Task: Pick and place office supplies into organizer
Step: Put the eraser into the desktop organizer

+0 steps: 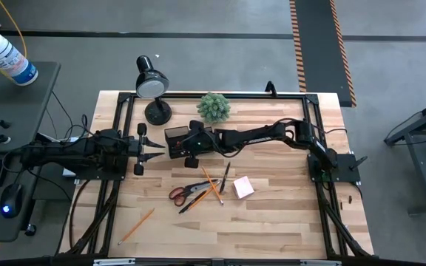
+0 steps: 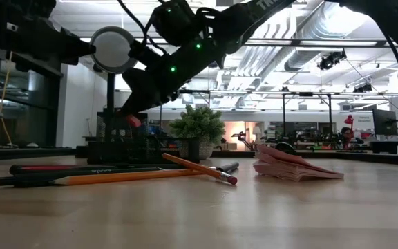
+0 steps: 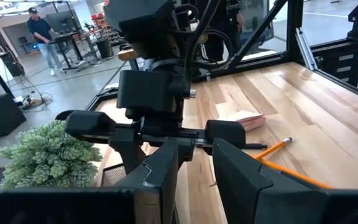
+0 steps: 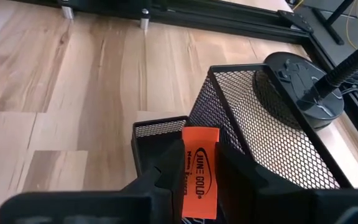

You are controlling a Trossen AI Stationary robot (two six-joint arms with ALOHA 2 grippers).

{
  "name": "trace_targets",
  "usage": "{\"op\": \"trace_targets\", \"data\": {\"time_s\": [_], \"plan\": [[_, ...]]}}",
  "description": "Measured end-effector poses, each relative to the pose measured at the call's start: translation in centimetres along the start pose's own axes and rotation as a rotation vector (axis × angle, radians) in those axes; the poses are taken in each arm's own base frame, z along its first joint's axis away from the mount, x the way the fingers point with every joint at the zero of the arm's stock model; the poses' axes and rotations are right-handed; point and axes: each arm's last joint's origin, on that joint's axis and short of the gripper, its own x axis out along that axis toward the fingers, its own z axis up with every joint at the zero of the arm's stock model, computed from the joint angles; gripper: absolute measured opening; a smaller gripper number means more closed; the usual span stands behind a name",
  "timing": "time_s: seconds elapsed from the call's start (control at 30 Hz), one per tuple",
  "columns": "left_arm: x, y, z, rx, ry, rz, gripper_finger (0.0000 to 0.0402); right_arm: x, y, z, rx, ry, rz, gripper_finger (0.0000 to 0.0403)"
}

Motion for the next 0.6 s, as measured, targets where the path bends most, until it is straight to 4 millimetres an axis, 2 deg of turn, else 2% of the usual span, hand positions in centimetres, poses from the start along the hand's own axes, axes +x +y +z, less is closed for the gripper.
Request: {"op": "trace_targets", "data": {"time_s": [0.6], "plan": [[0.0, 0.0, 0.0, 0.0, 0.0, 0.0, 0.009, -0.04, 0.14, -0.06, 0.035, 0.009, 0.015, 0.0072]]}}
